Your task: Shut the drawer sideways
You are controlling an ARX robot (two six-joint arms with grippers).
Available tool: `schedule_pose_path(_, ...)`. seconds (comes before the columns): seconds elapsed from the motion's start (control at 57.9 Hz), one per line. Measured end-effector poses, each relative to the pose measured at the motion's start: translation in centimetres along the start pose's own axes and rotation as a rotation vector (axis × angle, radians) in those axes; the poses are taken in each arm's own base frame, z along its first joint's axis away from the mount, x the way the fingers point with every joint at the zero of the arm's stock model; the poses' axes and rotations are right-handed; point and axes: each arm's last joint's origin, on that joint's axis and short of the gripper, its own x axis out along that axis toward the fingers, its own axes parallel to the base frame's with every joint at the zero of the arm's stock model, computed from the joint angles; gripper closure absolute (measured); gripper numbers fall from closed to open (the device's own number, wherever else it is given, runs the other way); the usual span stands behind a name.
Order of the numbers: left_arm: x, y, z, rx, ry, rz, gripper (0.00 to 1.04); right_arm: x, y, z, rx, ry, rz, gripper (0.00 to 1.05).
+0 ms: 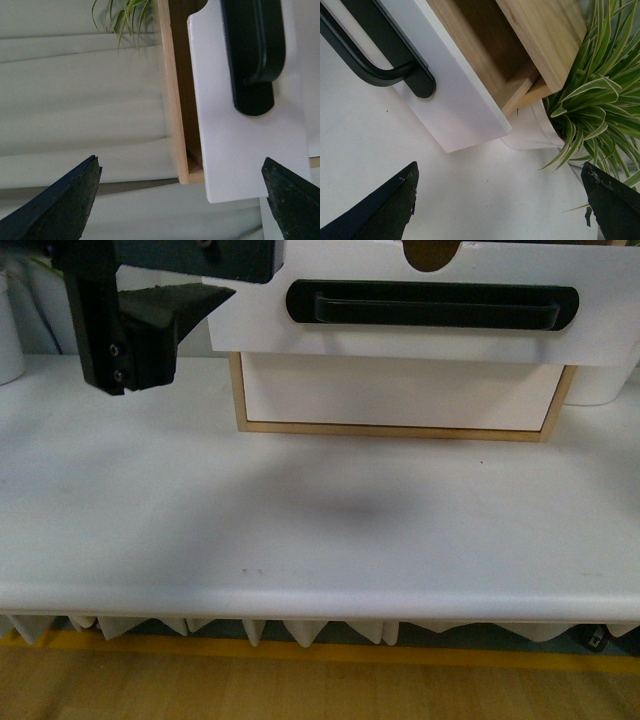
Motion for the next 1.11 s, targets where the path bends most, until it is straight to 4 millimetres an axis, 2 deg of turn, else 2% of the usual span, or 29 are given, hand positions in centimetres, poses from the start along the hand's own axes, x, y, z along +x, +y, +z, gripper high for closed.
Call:
schedule_pose_path(0.397, 2.8, 0.7, 0.1, 0.007, -0.013, 0.002, 0.06, 2.1, -1.1, 0.4, 0.005, -0.001, 0.017, 0.09)
schedule_pose_path(1.106, 4.7, 0.5, -0.5, 0.013, -0.023, -0.006, 0.06, 5.8, -2.2, 0.5, 0.007, -0.002, 0.025, 0.09)
